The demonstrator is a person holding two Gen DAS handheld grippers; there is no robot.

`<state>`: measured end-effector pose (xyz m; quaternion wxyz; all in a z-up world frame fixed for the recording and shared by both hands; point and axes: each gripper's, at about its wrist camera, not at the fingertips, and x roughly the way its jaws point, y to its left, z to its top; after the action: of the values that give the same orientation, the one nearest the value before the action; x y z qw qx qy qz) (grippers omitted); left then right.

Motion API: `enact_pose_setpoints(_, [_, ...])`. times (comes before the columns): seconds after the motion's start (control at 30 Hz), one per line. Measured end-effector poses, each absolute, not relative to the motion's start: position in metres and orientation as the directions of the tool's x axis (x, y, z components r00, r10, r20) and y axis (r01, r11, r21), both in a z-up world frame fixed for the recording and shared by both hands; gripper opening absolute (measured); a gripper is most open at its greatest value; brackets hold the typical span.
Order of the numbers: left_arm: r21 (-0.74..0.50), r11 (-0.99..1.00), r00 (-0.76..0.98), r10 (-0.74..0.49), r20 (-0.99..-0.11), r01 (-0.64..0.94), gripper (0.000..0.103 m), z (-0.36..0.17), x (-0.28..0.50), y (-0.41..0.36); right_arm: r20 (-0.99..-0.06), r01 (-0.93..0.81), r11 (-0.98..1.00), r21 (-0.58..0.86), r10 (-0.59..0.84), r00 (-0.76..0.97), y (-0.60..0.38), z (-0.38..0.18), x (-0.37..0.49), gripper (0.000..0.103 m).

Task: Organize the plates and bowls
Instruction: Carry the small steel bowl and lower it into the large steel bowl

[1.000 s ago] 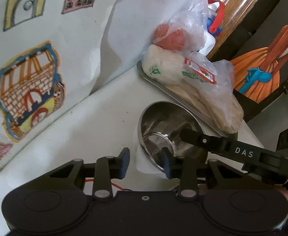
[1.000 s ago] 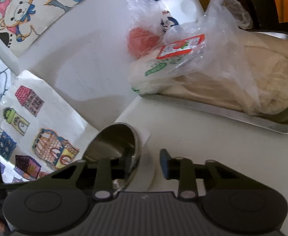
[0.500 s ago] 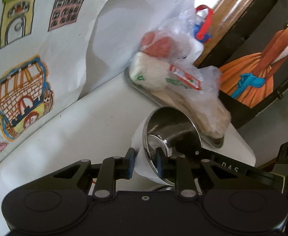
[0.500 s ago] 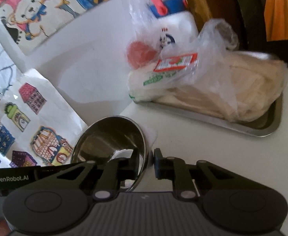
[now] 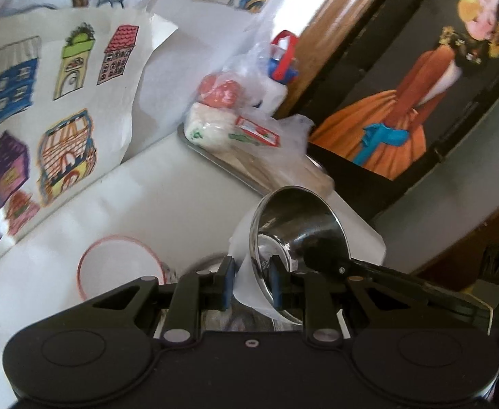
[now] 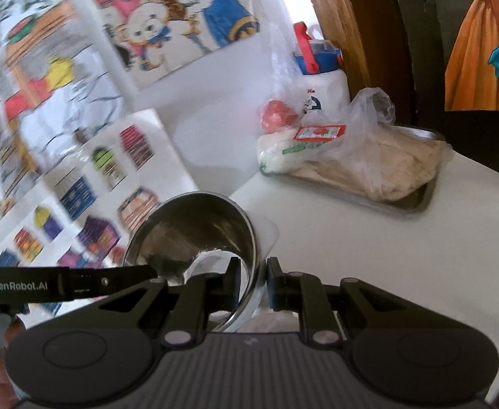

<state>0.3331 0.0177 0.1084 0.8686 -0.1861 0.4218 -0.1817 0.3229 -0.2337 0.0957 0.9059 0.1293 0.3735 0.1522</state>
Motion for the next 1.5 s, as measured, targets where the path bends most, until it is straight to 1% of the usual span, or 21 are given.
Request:
enact_pose_setpoints(0.27, [-0.472,0.861,0.549,-0.491,-0.676,0.190,0.023,0.112,0.259,0.030,-0.675,-0.201,0.928,0.315,0.368,0.639,-0.217,0.102,0.250,0.018])
enact_pose_setpoints(0.47, [-0.463,0.863,0.522,-0.494,-0.696,0.199,0.023,0.103,0.227,0.036,-0.702,-0.215,0.933,0.290,0.360,0.614,-0.207,0.097,0.221,0.018])
enact_pose_setpoints(0.67, [-0.458,0.867,0.500,-0.490,-0.715,0.195,0.021,0.091,0.213,0.037,-0.712,-0.227,0.933,0.278,0.359,0.604,-0.203,0.094,0.204,0.018])
enact_pose_setpoints(0.9, [-0.450,0.872,0.476,-0.485,-0.734,0.193,0.021,0.080,0.202,0.037,-0.721,-0.237,0.933,0.270,0.359,0.593,-0.201,0.091,0.194,0.018])
enact_pose_setpoints(1.5, [-0.409,0.894,0.452,-0.446,-0.773,0.183,0.021,0.067,0.195,0.039,-0.760,-0.258,0.928,0.269,0.369,0.535,-0.190,0.074,0.193,0.018])
